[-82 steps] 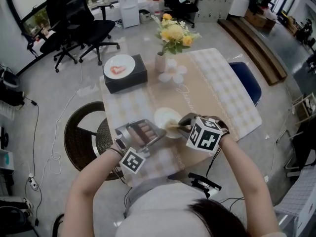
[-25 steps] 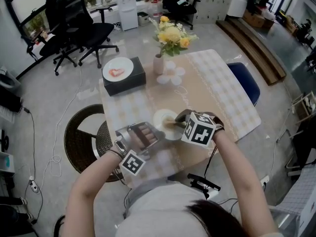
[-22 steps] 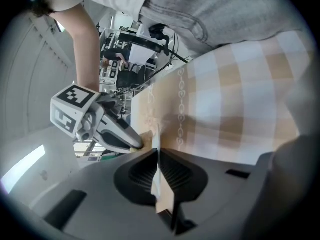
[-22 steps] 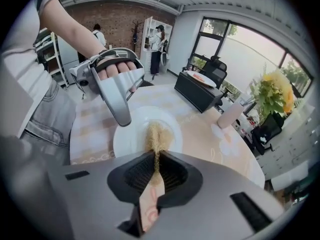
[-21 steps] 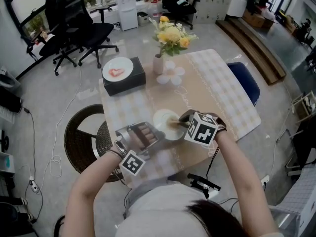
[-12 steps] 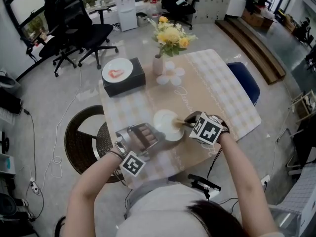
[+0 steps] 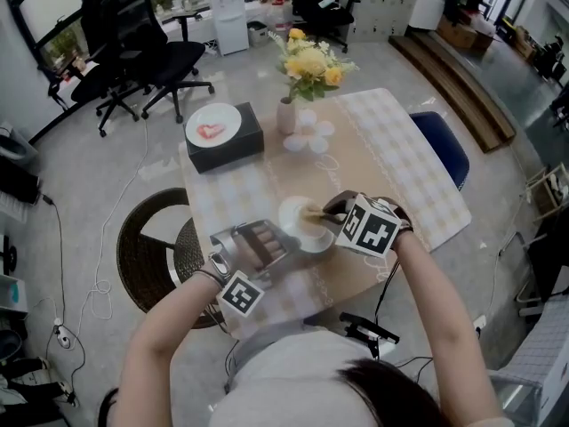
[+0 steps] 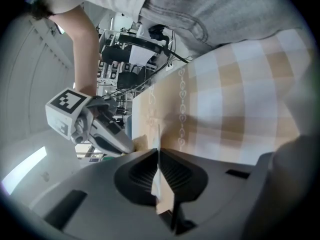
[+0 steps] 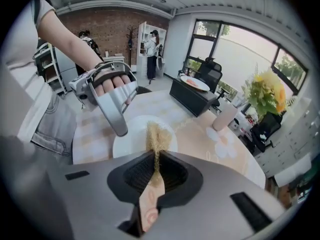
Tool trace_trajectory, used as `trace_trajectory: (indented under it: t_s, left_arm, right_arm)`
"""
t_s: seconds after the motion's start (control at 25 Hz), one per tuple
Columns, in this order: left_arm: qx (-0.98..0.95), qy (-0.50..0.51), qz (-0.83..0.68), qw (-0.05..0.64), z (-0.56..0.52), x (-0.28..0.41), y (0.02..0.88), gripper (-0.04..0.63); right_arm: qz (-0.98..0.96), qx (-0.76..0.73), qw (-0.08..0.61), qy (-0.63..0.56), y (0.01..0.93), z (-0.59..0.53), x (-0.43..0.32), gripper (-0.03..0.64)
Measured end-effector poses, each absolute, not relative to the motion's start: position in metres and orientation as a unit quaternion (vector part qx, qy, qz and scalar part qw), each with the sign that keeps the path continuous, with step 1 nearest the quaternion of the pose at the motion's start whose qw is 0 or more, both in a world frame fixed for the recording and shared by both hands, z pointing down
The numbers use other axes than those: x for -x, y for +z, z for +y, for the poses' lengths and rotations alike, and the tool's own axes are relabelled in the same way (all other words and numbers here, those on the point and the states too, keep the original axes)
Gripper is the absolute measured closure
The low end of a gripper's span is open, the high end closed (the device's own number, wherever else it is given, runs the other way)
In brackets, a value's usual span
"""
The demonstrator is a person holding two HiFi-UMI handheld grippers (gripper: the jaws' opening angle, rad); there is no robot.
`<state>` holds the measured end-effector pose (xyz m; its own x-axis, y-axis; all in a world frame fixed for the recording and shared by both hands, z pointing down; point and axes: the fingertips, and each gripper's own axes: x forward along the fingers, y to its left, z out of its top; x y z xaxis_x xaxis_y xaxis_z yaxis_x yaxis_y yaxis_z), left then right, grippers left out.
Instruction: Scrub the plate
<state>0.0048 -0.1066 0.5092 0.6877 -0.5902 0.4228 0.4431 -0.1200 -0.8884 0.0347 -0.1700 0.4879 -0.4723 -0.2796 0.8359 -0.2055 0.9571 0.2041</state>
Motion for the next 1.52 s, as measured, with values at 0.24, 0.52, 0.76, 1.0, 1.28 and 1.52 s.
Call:
trace_trajectory:
  t_s: [0.24,0.52,0.76,1.0,1.28,1.52]
  left_arm:
    - [0.635,-0.391,0.055,0.664,-0.106,-0.006,0.507,0.575]
    - [0.627,-0.391,0.048,0.672,-0.105,-0.006,0.507,0.575]
    - [0.618,-0.393,0.038,0.68,-0.104,-0.006,0.509,0.575]
    - [0.618,-0.395,0.036,0.679,-0.103,-0.006,0.51,0.575]
    - [0.619,-0.395,0.039,0.678,-0.104,-0.005,0.508,0.575]
    - [0.62,-0.396,0.038,0.676,-0.102,-0.005,0.511,0.575]
  right_arm:
    - [-0.881,-0.121,0.454,-0.055,0.467,-0.172,0.012,0.583]
    - [-0.886,-0.12,0.436,-0.101,0.466,-0.169,0.035,0.583]
    - [-0.89,-0.103,0.433,-0.1,0.47,-0.168,0.035,0.583]
    - [-0.883,-0.097,0.446,-0.109,0.473,-0.17,0.028,0.583]
    - [-0.87,-0.103,0.47,-0.108,0.484,-0.175,0.012,0.583]
    - [-0.863,-0.119,0.483,-0.091,0.497,-0.179,-0.01,0.583]
